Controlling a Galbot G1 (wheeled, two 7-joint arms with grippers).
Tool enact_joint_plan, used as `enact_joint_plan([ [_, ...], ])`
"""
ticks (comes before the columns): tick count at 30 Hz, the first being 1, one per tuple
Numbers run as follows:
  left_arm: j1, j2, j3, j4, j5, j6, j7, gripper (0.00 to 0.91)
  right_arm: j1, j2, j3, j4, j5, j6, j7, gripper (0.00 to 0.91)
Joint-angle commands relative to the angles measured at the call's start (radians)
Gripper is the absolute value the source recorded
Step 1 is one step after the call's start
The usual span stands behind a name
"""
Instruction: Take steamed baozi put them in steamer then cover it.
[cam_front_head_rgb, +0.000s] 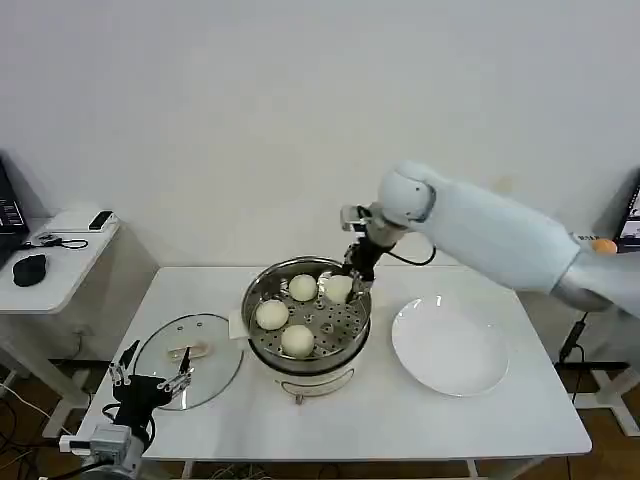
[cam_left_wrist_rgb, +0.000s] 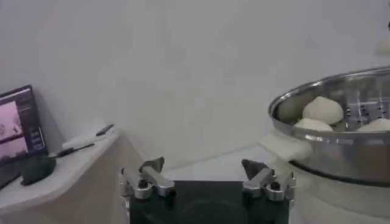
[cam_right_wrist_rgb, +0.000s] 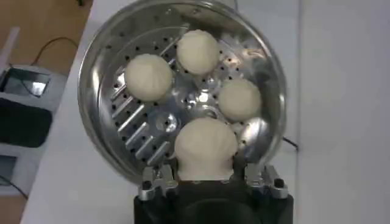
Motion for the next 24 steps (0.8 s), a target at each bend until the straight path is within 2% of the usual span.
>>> enact_joint_plan([
  [1, 0.001, -0.001, 0.0, -0.003, -0.002, -0.002, 0.001, 0.907, -0.035, 0.111, -0.053, -0.079, 0.001, -0.014, 0.009, 0.605],
  [13, -0.003, 0.012, -0.004, 0.022, -0.009, -0.008, -0.005, 0.907, -0.073, 0.12, -0.043, -0.136, -0.08, 0.012, 0.022, 0.605],
  [23, -0.006, 0.012, -0.002, 0.029, -0.01, -0.009, -0.002, 0.907, -0.078, 0.134, -0.014, -0.17, -0.085, 0.022, 0.038, 0.615],
  [24, -0.007, 0.012, -0.002, 0.029, -0.01, -0.008, -0.002, 0.907, -0.078, 0.132, -0.015, -0.166, -0.084, 0.02, 0.037, 0.907],
])
